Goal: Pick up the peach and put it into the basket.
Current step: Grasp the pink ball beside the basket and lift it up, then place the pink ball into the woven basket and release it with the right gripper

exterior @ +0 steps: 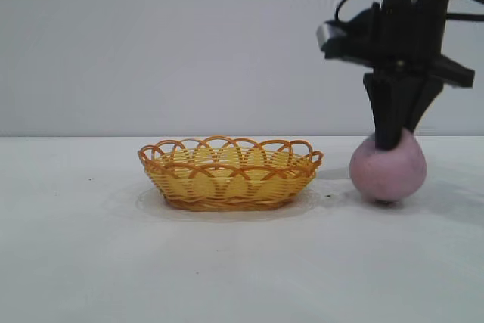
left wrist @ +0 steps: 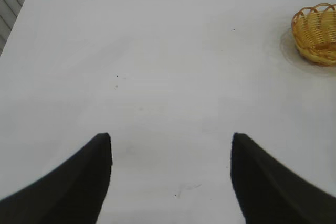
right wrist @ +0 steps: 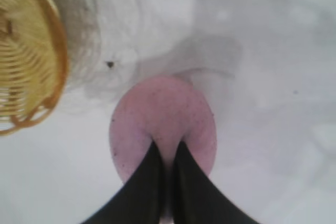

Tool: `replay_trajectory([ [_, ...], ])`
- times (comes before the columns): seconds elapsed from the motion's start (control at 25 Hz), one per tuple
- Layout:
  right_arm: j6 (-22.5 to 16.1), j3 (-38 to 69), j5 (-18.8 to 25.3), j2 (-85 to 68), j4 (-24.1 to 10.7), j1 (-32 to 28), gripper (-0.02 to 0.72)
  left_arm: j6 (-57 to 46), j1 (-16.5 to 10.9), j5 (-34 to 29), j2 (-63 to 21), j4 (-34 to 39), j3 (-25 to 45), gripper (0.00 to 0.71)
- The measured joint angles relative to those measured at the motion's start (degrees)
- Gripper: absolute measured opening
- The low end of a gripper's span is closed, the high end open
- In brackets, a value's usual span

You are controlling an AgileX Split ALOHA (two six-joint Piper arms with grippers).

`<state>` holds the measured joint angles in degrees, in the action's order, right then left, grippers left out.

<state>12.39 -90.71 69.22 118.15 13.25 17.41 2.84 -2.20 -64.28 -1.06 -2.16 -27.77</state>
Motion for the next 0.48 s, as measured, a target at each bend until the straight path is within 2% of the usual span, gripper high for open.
replay_trajectory([
  [0.12,0.0,-3.1,0.1,-2.1,1.3,0.0,0.0,0.0,0.0,0.0,0.0,0.0,0.0,0.465],
  [0.28,0.0,-6.7,0.5,-3.2,6.5,0.5,0.0,0.0,0.0,0.0,0.0,0.0,0.0,0.465],
  [0.48,0.0,-7.5,0.2,-3.2,8.3,5.9,0.0,0.0,0.0,0.0,0.0,0.0,0.0,0.465],
])
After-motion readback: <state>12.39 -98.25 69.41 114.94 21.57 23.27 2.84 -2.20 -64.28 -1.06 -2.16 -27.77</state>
